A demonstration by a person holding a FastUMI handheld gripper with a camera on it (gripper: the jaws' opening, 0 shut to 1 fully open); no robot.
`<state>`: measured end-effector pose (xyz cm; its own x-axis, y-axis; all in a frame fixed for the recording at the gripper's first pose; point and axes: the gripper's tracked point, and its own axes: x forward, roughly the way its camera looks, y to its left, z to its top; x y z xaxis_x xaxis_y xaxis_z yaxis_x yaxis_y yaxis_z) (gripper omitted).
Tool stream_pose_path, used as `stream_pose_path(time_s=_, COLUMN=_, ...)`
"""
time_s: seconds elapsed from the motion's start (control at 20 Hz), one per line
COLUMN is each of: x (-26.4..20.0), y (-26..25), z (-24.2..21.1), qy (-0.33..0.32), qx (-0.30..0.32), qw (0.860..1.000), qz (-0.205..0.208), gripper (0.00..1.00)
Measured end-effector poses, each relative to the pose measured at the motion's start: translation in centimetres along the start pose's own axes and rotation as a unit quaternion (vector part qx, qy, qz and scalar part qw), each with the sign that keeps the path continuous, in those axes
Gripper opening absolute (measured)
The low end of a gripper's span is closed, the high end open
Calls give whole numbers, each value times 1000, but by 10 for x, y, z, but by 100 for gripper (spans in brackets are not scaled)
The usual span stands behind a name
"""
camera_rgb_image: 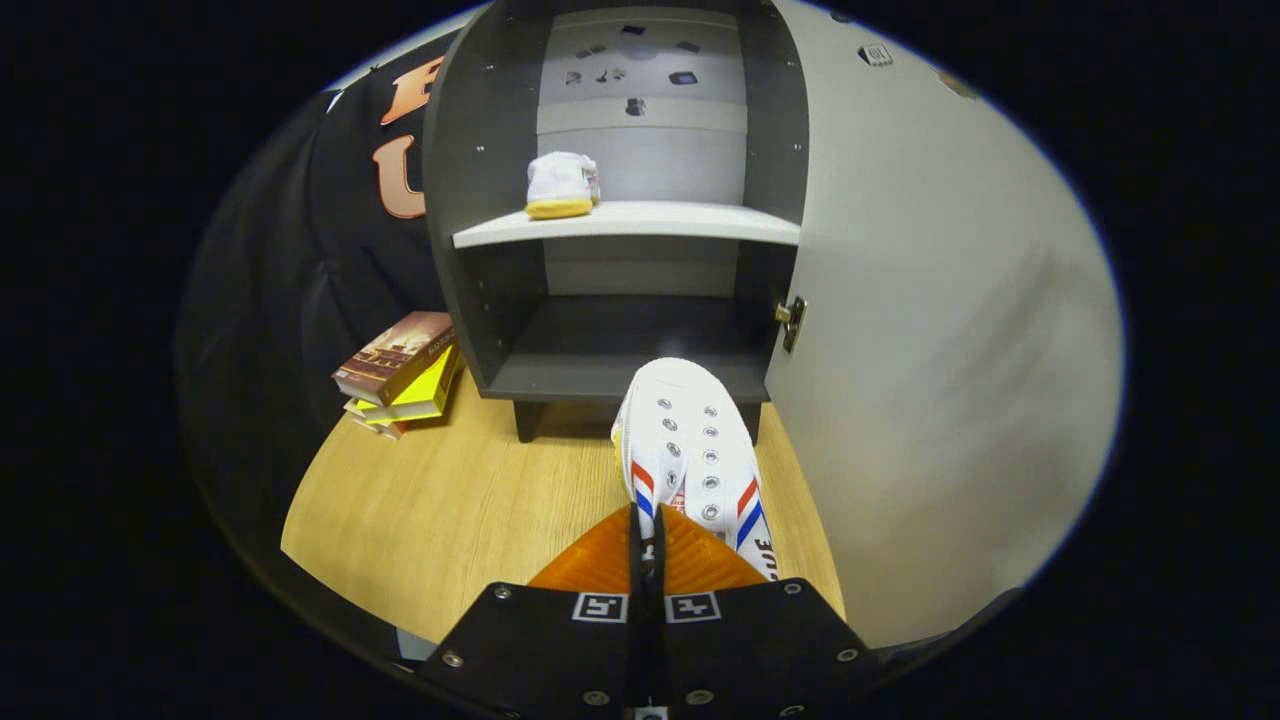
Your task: Open the shoe cabinet door, grab the shoes and put them into the shoe cabinet, then close the shoe cabinet door.
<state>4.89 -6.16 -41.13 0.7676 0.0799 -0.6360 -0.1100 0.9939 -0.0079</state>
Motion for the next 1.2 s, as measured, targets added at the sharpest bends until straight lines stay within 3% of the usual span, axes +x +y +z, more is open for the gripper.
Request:
stream_pose_path(time_s=0.15, x=-26, y=11, z=44, qy=-12, qx=22, qw=1000, qz=1, gripper=0)
stream_pose_path(time_s=0.3, x=-44, y=18, z=88, qy=-33, qx=6, qw=999, qz=-1, gripper=0)
stream_pose_path(time_s=0.6, x=-35, y=26, z=193, qy=-78, qx=-22, qw=996, qz=-21, gripper=0)
stream_pose_path(time_s=0.9, x=41, y=4, z=288, qy=-93, qx=-17, qw=994, qz=-47, gripper=0)
stream_pose_path(time_s=1.2, x=151, y=-22, z=324, qy=-46, qx=32, qw=997, qz=-47, gripper=0)
